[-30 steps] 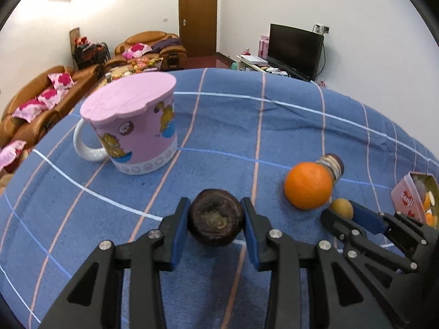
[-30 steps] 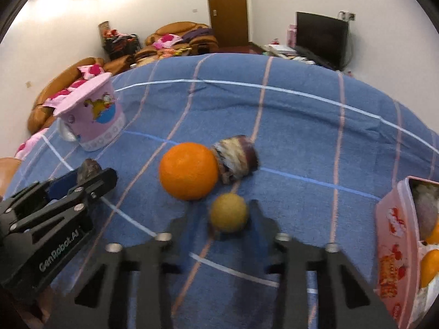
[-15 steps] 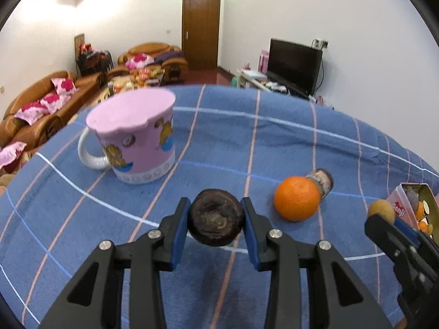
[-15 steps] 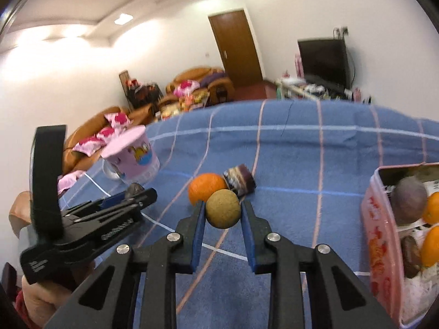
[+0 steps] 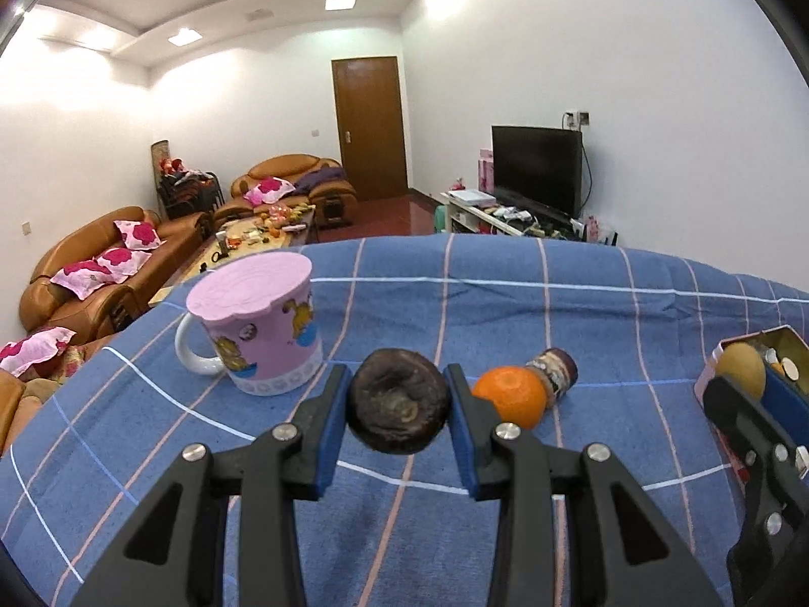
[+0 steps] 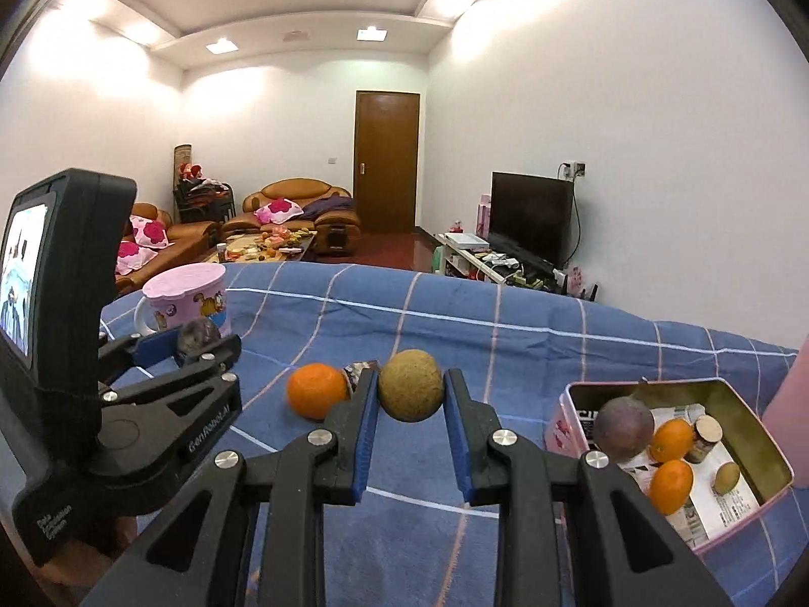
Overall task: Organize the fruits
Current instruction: 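Lift and carry the dark brown and yellow-green fruits over the pink tin, then lower both fruits into the tin and open both tools, then withdraw both open tools up from the tin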
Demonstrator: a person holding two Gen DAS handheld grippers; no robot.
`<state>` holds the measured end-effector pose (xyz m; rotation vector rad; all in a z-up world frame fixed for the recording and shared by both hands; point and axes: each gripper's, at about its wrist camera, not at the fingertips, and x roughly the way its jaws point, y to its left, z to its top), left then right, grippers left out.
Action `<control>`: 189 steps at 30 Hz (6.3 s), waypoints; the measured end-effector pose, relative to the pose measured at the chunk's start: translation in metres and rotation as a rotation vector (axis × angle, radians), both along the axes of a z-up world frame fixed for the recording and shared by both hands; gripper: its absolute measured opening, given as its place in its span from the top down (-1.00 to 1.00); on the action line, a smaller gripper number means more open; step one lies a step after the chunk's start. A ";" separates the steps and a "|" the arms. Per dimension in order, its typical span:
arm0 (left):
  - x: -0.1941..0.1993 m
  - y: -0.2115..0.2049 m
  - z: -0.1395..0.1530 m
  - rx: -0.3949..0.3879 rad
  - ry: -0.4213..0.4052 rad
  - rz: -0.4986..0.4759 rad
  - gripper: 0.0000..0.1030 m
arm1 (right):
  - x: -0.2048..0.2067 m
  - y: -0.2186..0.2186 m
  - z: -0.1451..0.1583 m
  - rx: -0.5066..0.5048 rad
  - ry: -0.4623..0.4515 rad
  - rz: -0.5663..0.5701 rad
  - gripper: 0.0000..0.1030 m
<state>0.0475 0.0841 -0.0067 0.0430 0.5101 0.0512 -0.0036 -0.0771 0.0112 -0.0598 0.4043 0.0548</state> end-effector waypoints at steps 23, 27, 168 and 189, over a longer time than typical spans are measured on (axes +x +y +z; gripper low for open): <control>-0.043 -0.061 0.004 0.044 -0.051 -0.037 0.24 | -0.033 -0.042 -0.003 0.037 0.041 -0.027 0.46; -0.048 -0.074 0.005 0.043 -0.050 -0.052 0.24 | -0.039 -0.052 -0.002 0.026 0.032 -0.030 0.46; -0.060 -0.241 0.014 0.032 -0.139 -0.217 -1.00 | -0.064 -0.243 0.017 0.070 -0.165 -0.369 -0.70; -0.062 -0.182 0.016 0.069 -0.176 -0.154 -1.00 | -0.066 -0.194 0.016 0.078 -0.136 -0.412 -0.70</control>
